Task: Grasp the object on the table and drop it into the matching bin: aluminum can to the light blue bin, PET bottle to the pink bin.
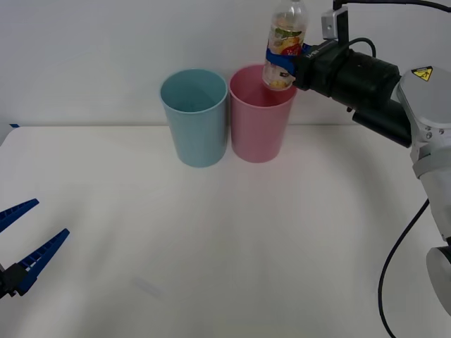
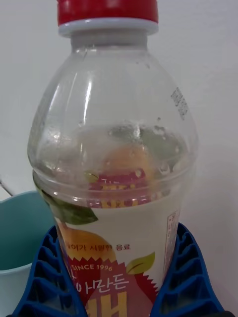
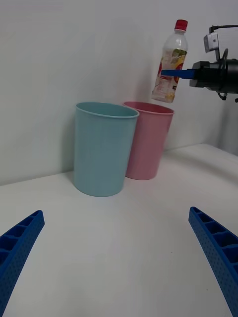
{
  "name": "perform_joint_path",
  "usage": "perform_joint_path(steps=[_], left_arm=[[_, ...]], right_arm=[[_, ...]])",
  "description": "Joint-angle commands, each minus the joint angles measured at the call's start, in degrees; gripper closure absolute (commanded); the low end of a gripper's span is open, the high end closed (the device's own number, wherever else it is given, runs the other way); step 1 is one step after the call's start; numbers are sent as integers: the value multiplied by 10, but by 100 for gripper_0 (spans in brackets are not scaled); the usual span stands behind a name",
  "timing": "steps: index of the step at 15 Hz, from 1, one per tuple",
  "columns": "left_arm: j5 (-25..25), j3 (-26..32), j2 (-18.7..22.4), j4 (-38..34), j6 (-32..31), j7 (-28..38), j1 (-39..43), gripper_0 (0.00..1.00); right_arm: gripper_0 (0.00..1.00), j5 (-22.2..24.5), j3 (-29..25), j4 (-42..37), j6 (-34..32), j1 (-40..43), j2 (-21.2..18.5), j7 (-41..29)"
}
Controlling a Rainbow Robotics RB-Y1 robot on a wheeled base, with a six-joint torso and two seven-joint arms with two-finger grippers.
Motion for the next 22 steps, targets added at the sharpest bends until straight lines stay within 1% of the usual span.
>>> perform_joint_path(steps=[1,2,12,13,17,20,22], left_arm=[[0,0,0,0,0,0,0,0],[0,0,0,0,0,0,0,0],[0,0,0,0,0,0,0,0],[0,0,0,0,0,0,0,0],[0,0,0,0,0,0,0,0],[0,0,0,0,0,0,0,0],[0,0,0,0,0,0,0,0]], right_arm=[[42,-1,1,0,1,-1,0,3],[0,-2,2,0,1,-1,0,6],[0,-18,1,-4,-3,7,0,31],[0,-18,1,-17,-3,17,0,33],[0,-17,-4,-107,-9,78,0,37],[0,-18,-8,-159,-37,117,0,36],[0,-18,-17,-210,-61,158,-1,36]])
